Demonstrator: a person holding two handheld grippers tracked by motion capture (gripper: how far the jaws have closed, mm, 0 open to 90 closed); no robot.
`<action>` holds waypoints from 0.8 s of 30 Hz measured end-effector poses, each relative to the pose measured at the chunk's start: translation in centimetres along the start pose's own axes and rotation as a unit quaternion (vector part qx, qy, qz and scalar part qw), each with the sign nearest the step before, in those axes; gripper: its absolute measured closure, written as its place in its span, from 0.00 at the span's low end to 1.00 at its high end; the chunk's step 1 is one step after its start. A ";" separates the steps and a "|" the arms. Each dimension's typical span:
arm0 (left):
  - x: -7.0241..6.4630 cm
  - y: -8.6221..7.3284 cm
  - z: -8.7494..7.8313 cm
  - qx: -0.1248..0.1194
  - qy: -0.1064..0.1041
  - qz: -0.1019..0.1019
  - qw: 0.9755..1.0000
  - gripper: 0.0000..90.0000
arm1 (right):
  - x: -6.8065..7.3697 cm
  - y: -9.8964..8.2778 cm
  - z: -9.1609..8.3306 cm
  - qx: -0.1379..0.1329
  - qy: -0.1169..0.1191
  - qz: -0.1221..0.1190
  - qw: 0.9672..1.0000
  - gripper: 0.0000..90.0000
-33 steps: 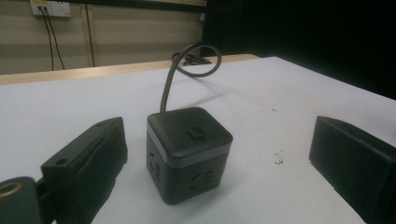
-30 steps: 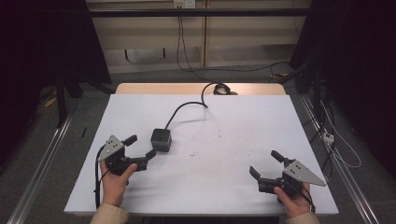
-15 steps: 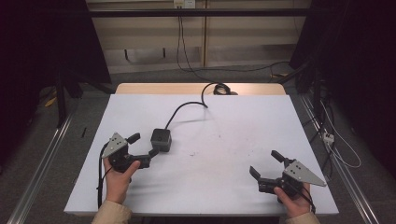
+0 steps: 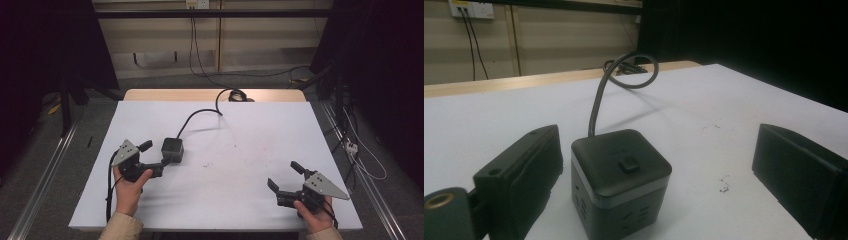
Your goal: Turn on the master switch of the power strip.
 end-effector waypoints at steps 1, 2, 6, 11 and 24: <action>0.0 0.0 0.1 -0.001 0.000 -0.003 1.000 0.07 | 0.0 0.0 0.0 0.000 0.000 0.000 1.000 0.02; 0.0 0.0 0.1 0.000 0.000 -0.001 1.000 0.08 | 0.0 0.0 0.0 0.000 0.000 -0.001 1.000 0.02; 0.1 0.1 0.2 0.002 0.004 -0.001 1.000 0.11 | 0.0 0.0 0.0 -0.001 0.000 0.000 1.000 0.02; 0.2 0.2 0.1 0.002 0.007 -0.005 1.000 0.17 | 0.0 0.0 0.0 -0.002 -0.001 0.000 1.000 0.02; 0.5 0.7 0.8 0.002 0.010 -0.003 1.000 0.27 | -0.1 0.1 0.0 -0.004 -0.003 -0.001 1.000 0.02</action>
Point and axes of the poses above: each handheld gripper's, and its own axes: z roughly forward along the jaws, y roughly out of its top, x roughly to its left, the point moved 5 cm from there along z, roughly forward along the jaws
